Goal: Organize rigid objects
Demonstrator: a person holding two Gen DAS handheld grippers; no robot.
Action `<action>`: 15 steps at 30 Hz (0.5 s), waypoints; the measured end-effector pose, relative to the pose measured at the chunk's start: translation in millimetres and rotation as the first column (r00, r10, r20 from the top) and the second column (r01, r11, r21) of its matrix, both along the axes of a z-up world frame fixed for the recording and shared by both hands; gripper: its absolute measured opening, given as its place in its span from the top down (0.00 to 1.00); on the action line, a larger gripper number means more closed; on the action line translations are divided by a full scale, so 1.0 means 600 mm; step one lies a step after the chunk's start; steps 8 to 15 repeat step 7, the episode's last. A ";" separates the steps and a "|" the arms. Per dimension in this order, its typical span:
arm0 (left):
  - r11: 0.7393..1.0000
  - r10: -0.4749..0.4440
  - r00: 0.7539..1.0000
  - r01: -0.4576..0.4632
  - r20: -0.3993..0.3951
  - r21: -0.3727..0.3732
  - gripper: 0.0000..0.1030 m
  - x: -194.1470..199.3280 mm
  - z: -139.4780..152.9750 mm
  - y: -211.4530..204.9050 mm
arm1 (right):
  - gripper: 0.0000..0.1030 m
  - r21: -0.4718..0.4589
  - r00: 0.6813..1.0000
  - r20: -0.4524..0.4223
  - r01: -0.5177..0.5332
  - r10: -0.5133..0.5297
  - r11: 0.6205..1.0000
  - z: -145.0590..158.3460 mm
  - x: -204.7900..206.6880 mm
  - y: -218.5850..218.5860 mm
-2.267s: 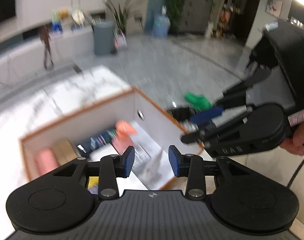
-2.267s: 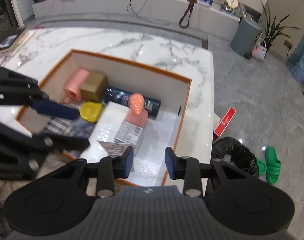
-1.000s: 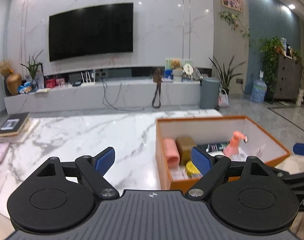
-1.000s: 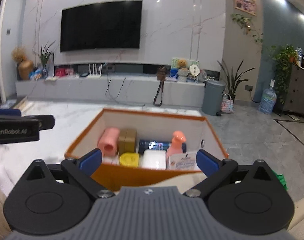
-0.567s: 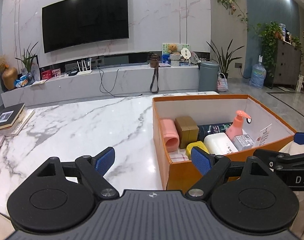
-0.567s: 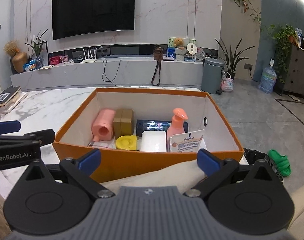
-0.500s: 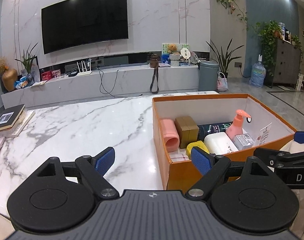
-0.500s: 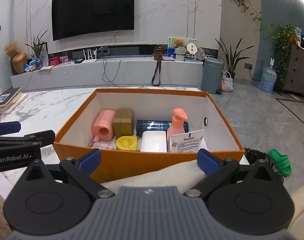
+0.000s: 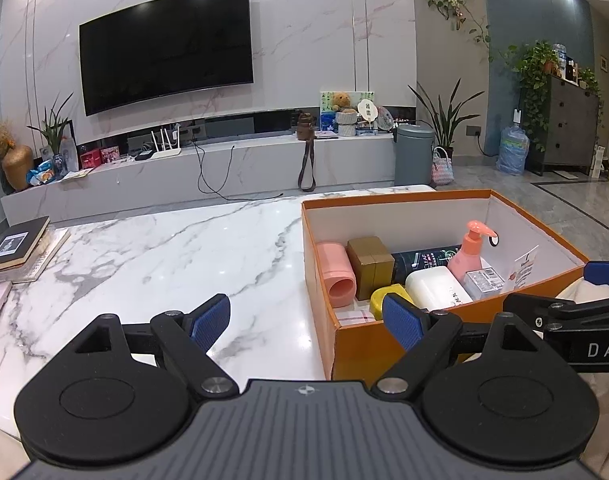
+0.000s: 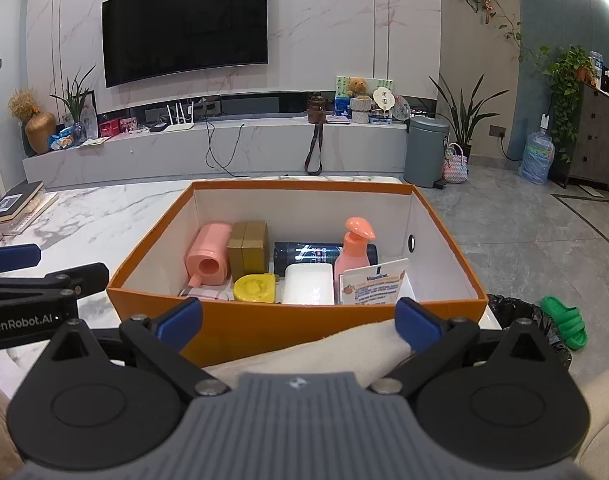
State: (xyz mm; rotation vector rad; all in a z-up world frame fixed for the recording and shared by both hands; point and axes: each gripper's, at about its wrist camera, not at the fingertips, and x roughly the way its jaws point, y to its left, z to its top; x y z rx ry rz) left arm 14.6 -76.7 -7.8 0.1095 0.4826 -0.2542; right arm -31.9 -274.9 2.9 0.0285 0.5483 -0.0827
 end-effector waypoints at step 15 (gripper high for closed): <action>1.000 -0.002 1.000 0.002 -0.003 -0.003 0.02 -0.001 0.003 0.000 | 0.03 0.001 1.000 0.000 0.000 0.000 1.000 0.000 0.000 0.000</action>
